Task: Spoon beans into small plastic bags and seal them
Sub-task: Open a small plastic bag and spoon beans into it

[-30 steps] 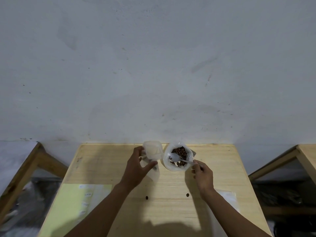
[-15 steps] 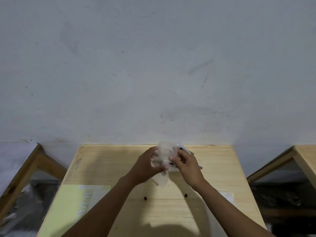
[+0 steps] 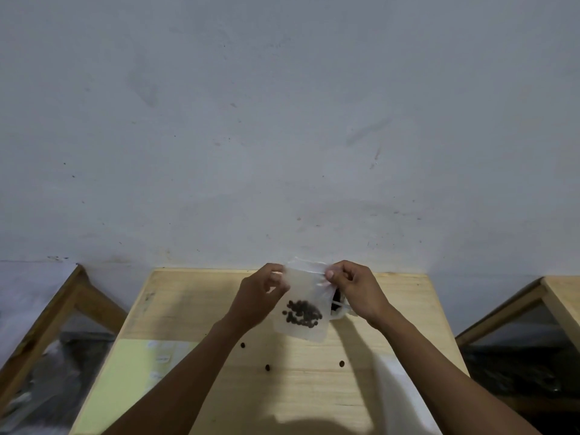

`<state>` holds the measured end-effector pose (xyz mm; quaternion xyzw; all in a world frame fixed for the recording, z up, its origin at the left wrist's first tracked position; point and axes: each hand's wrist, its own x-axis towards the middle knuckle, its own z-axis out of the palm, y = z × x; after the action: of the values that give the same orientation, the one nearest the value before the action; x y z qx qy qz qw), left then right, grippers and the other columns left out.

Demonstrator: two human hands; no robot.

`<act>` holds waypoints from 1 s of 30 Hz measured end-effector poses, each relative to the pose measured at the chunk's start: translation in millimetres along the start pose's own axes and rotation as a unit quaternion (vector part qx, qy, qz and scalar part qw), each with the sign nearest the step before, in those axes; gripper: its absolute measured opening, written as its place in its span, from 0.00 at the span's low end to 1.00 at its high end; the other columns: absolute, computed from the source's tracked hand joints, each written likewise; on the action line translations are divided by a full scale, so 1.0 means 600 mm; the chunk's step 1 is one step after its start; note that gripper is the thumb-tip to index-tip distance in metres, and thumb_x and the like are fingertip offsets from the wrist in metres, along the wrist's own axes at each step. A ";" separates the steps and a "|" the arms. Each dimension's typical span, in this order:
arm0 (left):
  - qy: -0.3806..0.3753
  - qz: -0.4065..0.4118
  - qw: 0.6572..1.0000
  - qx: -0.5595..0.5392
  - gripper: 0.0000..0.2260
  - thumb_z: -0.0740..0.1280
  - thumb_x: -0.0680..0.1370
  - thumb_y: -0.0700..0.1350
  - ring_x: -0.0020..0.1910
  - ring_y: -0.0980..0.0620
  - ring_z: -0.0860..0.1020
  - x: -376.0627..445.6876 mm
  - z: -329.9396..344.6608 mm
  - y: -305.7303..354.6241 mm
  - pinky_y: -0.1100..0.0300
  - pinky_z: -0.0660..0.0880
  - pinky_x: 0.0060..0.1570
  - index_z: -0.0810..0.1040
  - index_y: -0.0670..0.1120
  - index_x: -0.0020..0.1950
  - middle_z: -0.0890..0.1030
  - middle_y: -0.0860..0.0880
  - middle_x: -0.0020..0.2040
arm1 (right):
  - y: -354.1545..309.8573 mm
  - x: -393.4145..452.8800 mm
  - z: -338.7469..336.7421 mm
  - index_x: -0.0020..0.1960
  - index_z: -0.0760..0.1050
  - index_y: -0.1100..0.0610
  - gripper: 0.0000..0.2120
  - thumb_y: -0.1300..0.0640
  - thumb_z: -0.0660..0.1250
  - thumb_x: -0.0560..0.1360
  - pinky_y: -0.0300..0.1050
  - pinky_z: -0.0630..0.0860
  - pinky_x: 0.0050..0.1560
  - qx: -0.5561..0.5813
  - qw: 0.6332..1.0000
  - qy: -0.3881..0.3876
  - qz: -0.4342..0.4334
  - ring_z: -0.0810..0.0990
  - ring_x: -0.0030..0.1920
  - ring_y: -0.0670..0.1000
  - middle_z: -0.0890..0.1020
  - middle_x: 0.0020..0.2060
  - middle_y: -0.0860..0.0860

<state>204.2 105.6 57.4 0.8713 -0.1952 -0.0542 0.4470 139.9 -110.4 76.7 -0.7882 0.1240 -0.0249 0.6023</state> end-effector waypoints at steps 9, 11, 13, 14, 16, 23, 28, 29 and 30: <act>-0.016 -0.028 0.996 -0.081 0.04 0.70 0.75 0.43 0.33 0.55 0.80 0.014 -0.013 0.066 0.62 0.75 0.39 0.79 0.46 0.41 0.83 0.49 0.34 | -0.044 0.014 -0.009 0.48 0.79 0.51 0.07 0.50 0.71 0.73 0.41 0.74 0.49 -0.189 0.976 -0.068 -0.080 0.79 0.48 0.45 0.82 0.46 0.45; -0.025 -0.006 0.998 -0.061 0.05 0.70 0.75 0.42 0.33 0.56 0.80 0.012 -0.014 0.077 0.66 0.73 0.37 0.78 0.47 0.40 0.83 0.50 0.34 | -0.058 0.015 -0.001 0.49 0.79 0.52 0.07 0.49 0.69 0.74 0.46 0.75 0.51 -0.244 0.960 -0.079 -0.108 0.78 0.48 0.48 0.82 0.46 0.46; -0.023 0.001 0.998 -0.055 0.06 0.70 0.75 0.41 0.31 0.57 0.78 0.012 -0.018 0.084 0.68 0.70 0.34 0.78 0.46 0.39 0.83 0.50 0.33 | -0.065 0.017 0.002 0.48 0.79 0.51 0.06 0.50 0.68 0.75 0.51 0.75 0.52 -0.260 0.954 -0.086 -0.122 0.78 0.48 0.50 0.82 0.46 0.47; -0.021 0.001 0.998 -0.053 0.06 0.70 0.75 0.41 0.29 0.58 0.76 0.012 -0.020 0.086 0.69 0.68 0.33 0.77 0.45 0.38 0.82 0.51 0.32 | -0.067 0.018 0.003 0.47 0.79 0.50 0.05 0.50 0.67 0.75 0.52 0.75 0.52 -0.259 0.954 -0.089 -0.125 0.78 0.48 0.50 0.81 0.45 0.47; -0.022 0.000 0.999 -0.047 0.07 0.70 0.75 0.40 0.26 0.60 0.70 0.010 -0.025 0.090 0.70 0.64 0.30 0.77 0.44 0.37 0.78 0.54 0.28 | -0.068 0.019 0.003 0.46 0.79 0.50 0.05 0.49 0.67 0.75 0.53 0.74 0.52 -0.259 0.952 -0.093 -0.131 0.78 0.47 0.50 0.81 0.44 0.47; -0.040 -0.007 0.997 -0.063 0.07 0.68 0.77 0.37 0.21 0.63 0.68 -0.004 -0.045 0.088 0.72 0.60 0.25 0.76 0.36 0.40 0.72 0.59 0.20 | -0.062 0.014 -0.001 0.44 0.77 0.47 0.06 0.46 0.65 0.75 0.51 0.73 0.54 -0.286 0.944 -0.095 -0.138 0.78 0.48 0.46 0.81 0.44 0.41; -0.047 -0.040 0.993 -0.096 0.07 0.69 0.77 0.39 0.24 0.64 0.73 -0.015 -0.052 0.074 0.71 0.64 0.28 0.75 0.40 0.39 0.84 0.50 0.32 | -0.045 0.005 -0.013 0.43 0.74 0.49 0.08 0.45 0.65 0.76 0.51 0.73 0.53 -0.300 0.941 -0.094 -0.121 0.77 0.46 0.48 0.80 0.42 0.41; -0.046 -0.044 0.993 -0.100 0.07 0.69 0.77 0.39 0.26 0.64 0.75 -0.016 -0.052 0.070 0.70 0.65 0.29 0.75 0.41 0.40 0.85 0.47 0.36 | -0.042 0.003 -0.016 0.41 0.73 0.49 0.10 0.44 0.66 0.75 0.51 0.74 0.51 -0.292 0.946 -0.089 -0.113 0.77 0.45 0.48 0.80 0.40 0.43; -0.044 -0.045 0.993 -0.103 0.07 0.69 0.77 0.40 0.29 0.62 0.78 -0.018 -0.052 0.067 0.69 0.67 0.31 0.75 0.41 0.40 0.85 0.46 0.37 | -0.040 0.001 -0.018 0.40 0.73 0.50 0.11 0.44 0.67 0.75 0.50 0.75 0.49 -0.282 0.950 -0.082 -0.104 0.78 0.44 0.48 0.81 0.39 0.45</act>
<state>191.2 112.4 107.6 0.8251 -0.1685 -0.1329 0.5227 142.4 -114.8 102.4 -0.9336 -0.0063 0.0135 0.3580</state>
